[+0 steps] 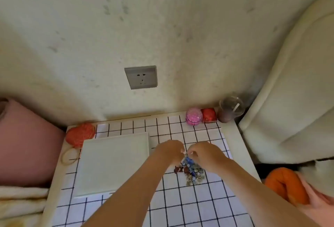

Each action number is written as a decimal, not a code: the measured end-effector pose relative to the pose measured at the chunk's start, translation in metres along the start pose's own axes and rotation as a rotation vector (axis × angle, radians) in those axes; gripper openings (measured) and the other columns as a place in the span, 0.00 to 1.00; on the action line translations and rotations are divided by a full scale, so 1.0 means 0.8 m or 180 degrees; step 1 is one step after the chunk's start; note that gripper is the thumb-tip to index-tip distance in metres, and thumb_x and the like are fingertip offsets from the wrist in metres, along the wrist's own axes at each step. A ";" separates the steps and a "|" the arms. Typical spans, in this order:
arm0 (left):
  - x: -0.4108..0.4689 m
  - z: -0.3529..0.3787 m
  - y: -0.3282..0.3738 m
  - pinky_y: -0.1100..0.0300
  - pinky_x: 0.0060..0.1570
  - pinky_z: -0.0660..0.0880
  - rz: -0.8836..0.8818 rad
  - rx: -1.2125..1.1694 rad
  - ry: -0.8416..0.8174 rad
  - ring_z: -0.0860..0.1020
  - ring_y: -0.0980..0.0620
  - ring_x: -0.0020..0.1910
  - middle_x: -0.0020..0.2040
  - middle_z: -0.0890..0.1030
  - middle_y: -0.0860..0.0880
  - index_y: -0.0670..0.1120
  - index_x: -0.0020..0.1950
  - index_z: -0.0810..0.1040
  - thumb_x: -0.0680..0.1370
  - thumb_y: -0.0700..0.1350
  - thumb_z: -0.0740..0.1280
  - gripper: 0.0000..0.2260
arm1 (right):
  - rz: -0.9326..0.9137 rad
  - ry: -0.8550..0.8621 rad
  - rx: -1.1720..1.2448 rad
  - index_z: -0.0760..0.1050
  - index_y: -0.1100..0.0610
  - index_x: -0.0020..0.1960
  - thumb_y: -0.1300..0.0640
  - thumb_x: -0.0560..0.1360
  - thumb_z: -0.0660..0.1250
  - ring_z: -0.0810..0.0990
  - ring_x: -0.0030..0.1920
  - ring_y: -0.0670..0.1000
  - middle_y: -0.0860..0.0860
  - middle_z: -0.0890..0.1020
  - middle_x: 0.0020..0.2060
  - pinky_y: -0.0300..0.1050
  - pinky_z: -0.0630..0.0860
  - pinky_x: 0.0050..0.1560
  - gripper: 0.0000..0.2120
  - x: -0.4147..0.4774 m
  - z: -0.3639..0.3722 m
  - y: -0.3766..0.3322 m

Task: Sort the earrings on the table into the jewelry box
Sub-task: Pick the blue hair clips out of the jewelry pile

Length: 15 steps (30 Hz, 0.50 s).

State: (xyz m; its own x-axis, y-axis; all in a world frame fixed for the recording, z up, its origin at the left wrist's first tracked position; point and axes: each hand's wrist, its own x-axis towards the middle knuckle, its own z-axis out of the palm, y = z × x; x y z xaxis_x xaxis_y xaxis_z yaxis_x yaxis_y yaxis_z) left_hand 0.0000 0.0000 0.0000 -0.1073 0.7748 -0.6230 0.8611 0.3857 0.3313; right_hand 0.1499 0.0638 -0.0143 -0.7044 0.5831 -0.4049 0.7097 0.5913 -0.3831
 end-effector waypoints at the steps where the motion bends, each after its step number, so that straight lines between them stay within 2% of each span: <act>1: 0.012 0.006 -0.002 0.53 0.60 0.73 0.0020 0.0014 0.0016 0.75 0.49 0.64 0.66 0.76 0.51 0.52 0.67 0.75 0.81 0.45 0.60 0.15 | -0.0013 0.0035 -0.0012 0.83 0.47 0.53 0.50 0.80 0.63 0.81 0.47 0.47 0.46 0.85 0.49 0.41 0.71 0.45 0.09 0.007 0.010 0.005; 4: 0.049 0.021 -0.008 0.52 0.54 0.77 0.0121 0.0171 -0.0018 0.78 0.48 0.56 0.57 0.80 0.50 0.51 0.59 0.80 0.79 0.44 0.62 0.11 | 0.0041 0.0085 -0.0267 0.83 0.47 0.50 0.44 0.76 0.67 0.80 0.47 0.47 0.44 0.84 0.46 0.42 0.72 0.45 0.09 0.023 0.019 0.009; 7: 0.074 0.032 -0.010 0.50 0.53 0.79 0.0371 0.0384 -0.0090 0.80 0.47 0.50 0.50 0.82 0.49 0.48 0.52 0.82 0.78 0.42 0.63 0.09 | 0.0127 0.0001 -0.0165 0.84 0.46 0.49 0.46 0.73 0.72 0.81 0.48 0.46 0.42 0.84 0.47 0.42 0.74 0.49 0.07 0.031 0.030 0.013; 11: 0.079 0.035 -0.012 0.51 0.54 0.79 0.0609 0.0445 -0.0178 0.80 0.46 0.51 0.51 0.82 0.46 0.46 0.54 0.82 0.77 0.44 0.65 0.09 | 0.0175 0.0111 0.0110 0.83 0.44 0.42 0.49 0.71 0.74 0.80 0.45 0.41 0.39 0.84 0.43 0.41 0.77 0.50 0.01 0.033 0.044 0.022; 12: 0.077 0.035 -0.012 0.51 0.55 0.78 0.0664 0.0432 -0.0194 0.80 0.46 0.52 0.52 0.82 0.46 0.46 0.55 0.82 0.77 0.45 0.66 0.09 | 0.0159 0.0143 0.0226 0.82 0.43 0.40 0.50 0.71 0.74 0.80 0.45 0.40 0.39 0.83 0.42 0.42 0.77 0.50 0.02 0.032 0.049 0.027; 15: 0.072 0.035 -0.014 0.50 0.56 0.78 0.0802 0.0312 -0.0138 0.80 0.46 0.52 0.52 0.82 0.47 0.47 0.53 0.82 0.76 0.46 0.68 0.08 | 0.0231 0.0420 0.0883 0.82 0.45 0.39 0.52 0.72 0.75 0.79 0.38 0.39 0.40 0.82 0.37 0.40 0.76 0.42 0.05 0.025 0.055 0.039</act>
State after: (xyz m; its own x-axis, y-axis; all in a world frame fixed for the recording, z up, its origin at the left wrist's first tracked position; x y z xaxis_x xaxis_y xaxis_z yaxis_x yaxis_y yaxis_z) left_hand -0.0020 0.0260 -0.0598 0.1361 0.8172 -0.5601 0.9021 0.1315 0.4110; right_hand 0.1588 0.0697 -0.0707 -0.6348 0.6962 -0.3353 0.7227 0.3813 -0.5764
